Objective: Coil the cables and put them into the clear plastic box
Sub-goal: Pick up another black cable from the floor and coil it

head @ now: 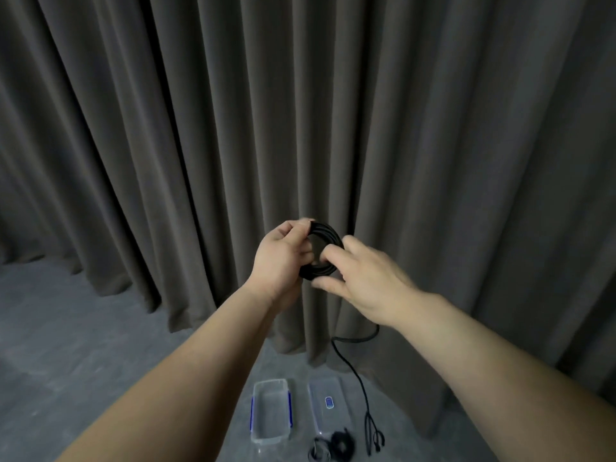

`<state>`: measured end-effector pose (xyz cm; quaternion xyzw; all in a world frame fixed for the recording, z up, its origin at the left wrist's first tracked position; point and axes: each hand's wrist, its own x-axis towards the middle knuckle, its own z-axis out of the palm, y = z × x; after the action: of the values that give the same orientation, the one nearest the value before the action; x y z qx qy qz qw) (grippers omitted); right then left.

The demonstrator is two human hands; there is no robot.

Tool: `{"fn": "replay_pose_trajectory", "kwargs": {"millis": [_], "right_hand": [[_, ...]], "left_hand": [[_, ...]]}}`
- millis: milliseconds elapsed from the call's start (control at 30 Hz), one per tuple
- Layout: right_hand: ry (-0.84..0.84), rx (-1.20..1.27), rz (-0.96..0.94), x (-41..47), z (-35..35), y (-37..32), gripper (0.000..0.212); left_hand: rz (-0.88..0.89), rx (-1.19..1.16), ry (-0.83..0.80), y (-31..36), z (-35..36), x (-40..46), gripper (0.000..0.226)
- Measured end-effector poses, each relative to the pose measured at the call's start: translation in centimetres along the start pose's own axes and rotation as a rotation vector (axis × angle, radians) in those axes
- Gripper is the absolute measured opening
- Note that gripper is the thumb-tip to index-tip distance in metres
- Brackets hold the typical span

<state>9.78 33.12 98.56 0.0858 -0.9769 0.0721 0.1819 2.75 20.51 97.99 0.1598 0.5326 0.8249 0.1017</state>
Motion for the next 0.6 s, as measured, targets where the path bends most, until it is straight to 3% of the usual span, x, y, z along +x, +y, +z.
{"fn": "replay_pose_trajectory", "kwargs": {"millis": [133,267,433,600], "right_hand": [[0.048,-0.103,0.023,2.1,-1.1,-1.0,0.036],[0.116,-0.158,0.093,4.3,-1.1,-2.1,0.035],[0.214,-0.065,0.085,7.3,0.2,-3.7,0.034],[0.31,0.028,0.024,9.3,2.0,-5.2,0.028]], "left_hand": [[0.018,-0.039,-0.082,1.8,-0.4,1.7,0.019],[0.148,-0.01,-0.159,3.7,-0.7,2.6,0.02],[0.283,0.052,-0.185,5.2,-3.3,4.4,0.018],[0.288,0.035,-0.136,5.9,-5.9,6.1,0.025]]}}
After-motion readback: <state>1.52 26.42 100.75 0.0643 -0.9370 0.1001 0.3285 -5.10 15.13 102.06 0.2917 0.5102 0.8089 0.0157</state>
